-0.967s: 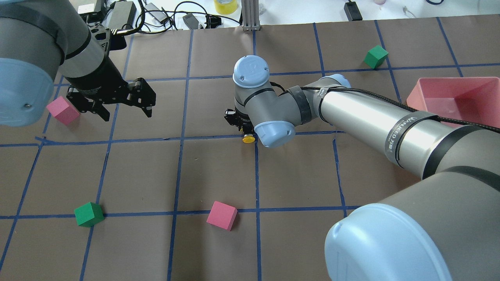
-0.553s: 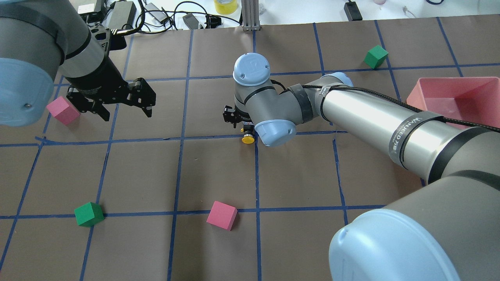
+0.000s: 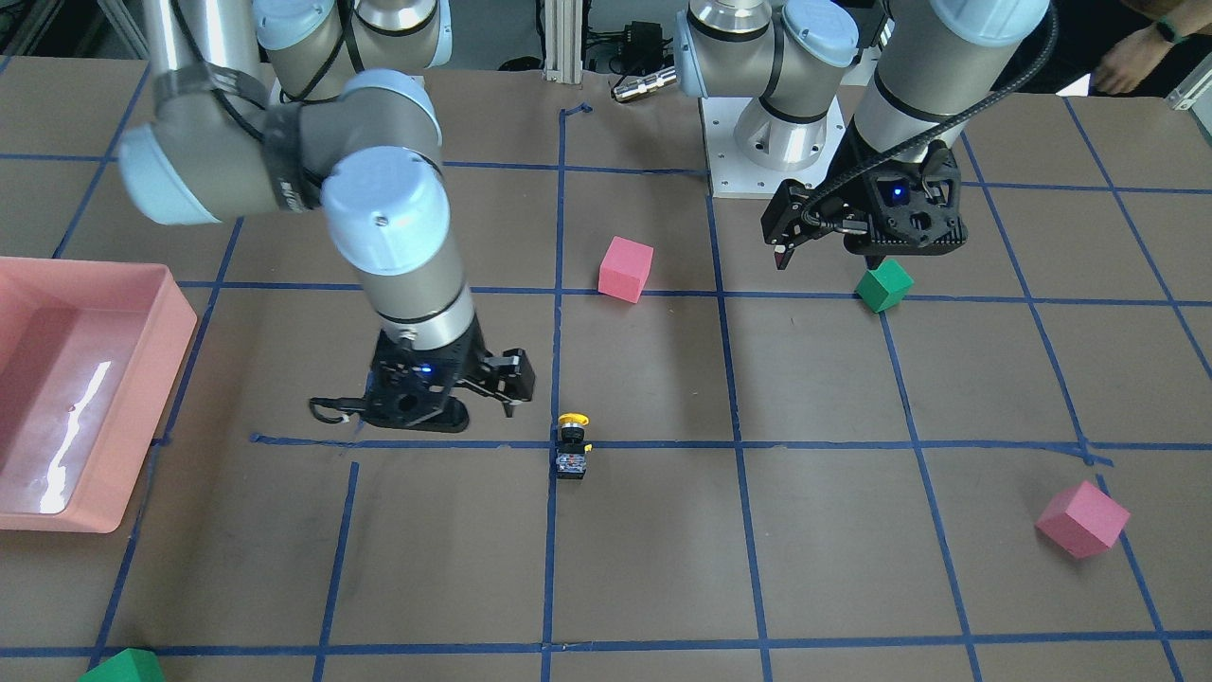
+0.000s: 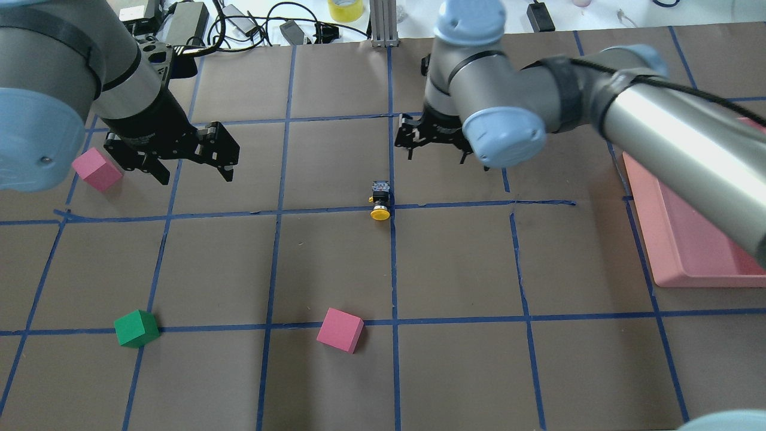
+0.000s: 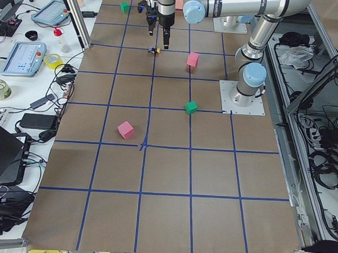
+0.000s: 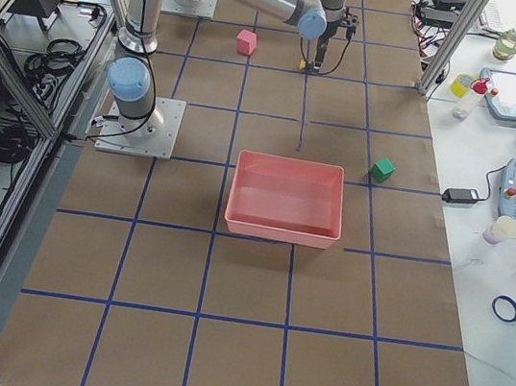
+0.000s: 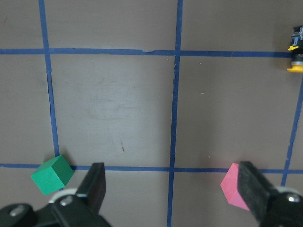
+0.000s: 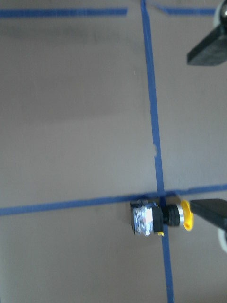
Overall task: Align button upright
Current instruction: 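Open the right gripper and raise it away from the switch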
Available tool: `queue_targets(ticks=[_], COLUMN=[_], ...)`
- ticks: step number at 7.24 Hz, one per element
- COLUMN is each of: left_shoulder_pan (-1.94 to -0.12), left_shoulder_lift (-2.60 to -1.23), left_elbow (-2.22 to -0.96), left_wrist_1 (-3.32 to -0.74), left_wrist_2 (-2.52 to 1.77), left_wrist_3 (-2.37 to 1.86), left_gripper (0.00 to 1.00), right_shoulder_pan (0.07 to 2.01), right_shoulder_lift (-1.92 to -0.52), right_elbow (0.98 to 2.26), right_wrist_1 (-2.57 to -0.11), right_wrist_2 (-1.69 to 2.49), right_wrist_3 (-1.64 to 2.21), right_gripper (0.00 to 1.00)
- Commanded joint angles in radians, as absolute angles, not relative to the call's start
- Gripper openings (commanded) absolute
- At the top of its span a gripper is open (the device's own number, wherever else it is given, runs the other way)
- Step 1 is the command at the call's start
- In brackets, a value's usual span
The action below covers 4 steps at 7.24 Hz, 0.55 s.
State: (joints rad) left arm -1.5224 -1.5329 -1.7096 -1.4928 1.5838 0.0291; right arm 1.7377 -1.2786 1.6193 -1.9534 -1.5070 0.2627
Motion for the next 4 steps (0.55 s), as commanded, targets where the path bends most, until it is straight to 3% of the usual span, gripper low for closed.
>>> queue_targets(ticks=[1, 3, 4], left_shoulder_pan=[-1.511, -1.552, -1.603], left_shoulder_lift=[-1.57, -1.649, -1.681], left_elbow=[-1.712, -1.759, -1.791], left_wrist_1=[-1.49, -1.297, -1.191], left_wrist_2=[1.569, 1.489, 1.483], left_wrist_3=[0.017, -0.076, -0.09], left_gripper=[1.0, 1.0, 1.0], right_shoulder_pan=[1.57, 1.572, 1.594], right_shoulder_lift=[-1.47, -1.615, -1.609], right_elbow=[1.623, 1.609, 1.567], right_wrist_1=[-1.751, -1.635, -1.628], right_wrist_2=[-1.522, -1.533, -1.529], right_wrist_3=[0.071, 0.069, 0.069], right_gripper=[1.0, 1.0, 1.0])
